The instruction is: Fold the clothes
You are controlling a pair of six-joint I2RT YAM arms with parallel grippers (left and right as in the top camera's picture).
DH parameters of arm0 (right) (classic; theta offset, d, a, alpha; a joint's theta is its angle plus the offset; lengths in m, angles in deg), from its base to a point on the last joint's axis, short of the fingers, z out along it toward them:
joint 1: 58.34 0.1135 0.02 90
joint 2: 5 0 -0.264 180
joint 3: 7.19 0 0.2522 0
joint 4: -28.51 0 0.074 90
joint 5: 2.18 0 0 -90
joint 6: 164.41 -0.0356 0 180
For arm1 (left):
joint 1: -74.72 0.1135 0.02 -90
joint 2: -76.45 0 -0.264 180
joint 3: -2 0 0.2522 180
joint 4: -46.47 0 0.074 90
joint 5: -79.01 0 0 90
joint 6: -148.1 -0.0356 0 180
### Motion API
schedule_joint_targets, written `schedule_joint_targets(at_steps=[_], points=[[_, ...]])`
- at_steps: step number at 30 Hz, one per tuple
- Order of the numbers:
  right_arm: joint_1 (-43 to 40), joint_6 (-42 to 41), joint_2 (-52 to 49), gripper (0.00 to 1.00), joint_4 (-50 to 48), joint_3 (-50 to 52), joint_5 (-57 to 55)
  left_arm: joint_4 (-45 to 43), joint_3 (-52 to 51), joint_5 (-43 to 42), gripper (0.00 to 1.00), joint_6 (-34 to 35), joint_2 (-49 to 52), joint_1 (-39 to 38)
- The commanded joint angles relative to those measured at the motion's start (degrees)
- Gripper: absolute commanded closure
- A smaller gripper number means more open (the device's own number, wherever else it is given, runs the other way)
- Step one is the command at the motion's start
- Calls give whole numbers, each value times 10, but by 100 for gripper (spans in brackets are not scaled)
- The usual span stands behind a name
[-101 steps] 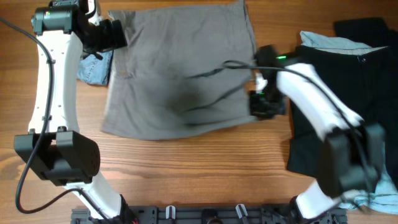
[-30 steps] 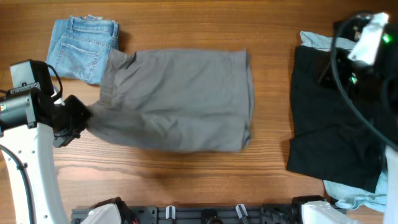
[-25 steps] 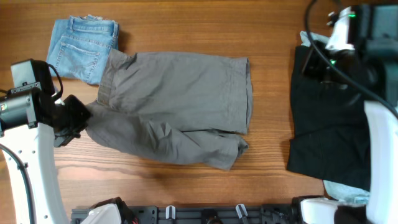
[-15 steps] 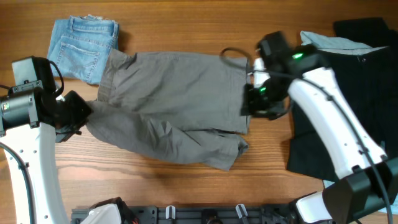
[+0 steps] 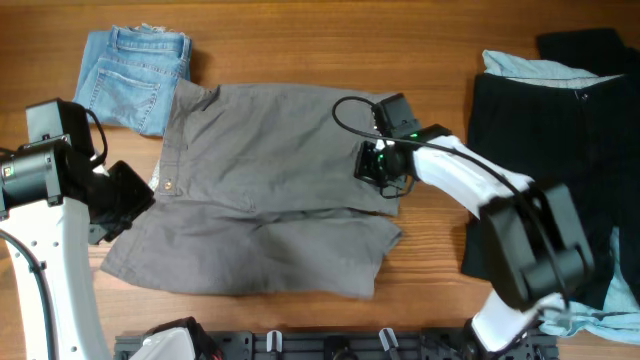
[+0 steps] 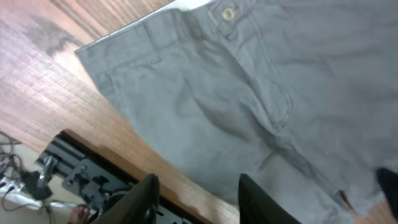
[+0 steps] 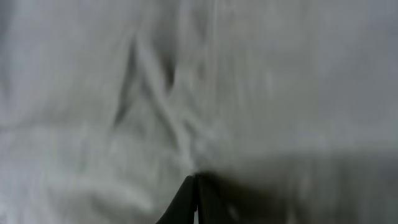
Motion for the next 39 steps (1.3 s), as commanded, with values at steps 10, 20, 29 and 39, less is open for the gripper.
schedule_joint_targets(at_steps=[10, 20, 29, 39], points=[[-213, -34, -190, 96, -336, -162, 81, -187, 8, -154, 36, -50, 3, -71], [-255, 249, -58, 73, 69, -380, 189, -312, 8, -154, 55, -151, 128, -200], [-252, 306, 139, 69, 351, -380, 111, -382, 8, -180, 81, -234, 292, -254], [-252, 276, 216, 69, 420, -375, 73, -450, 8, -224, 93, -327, 464, -373]])
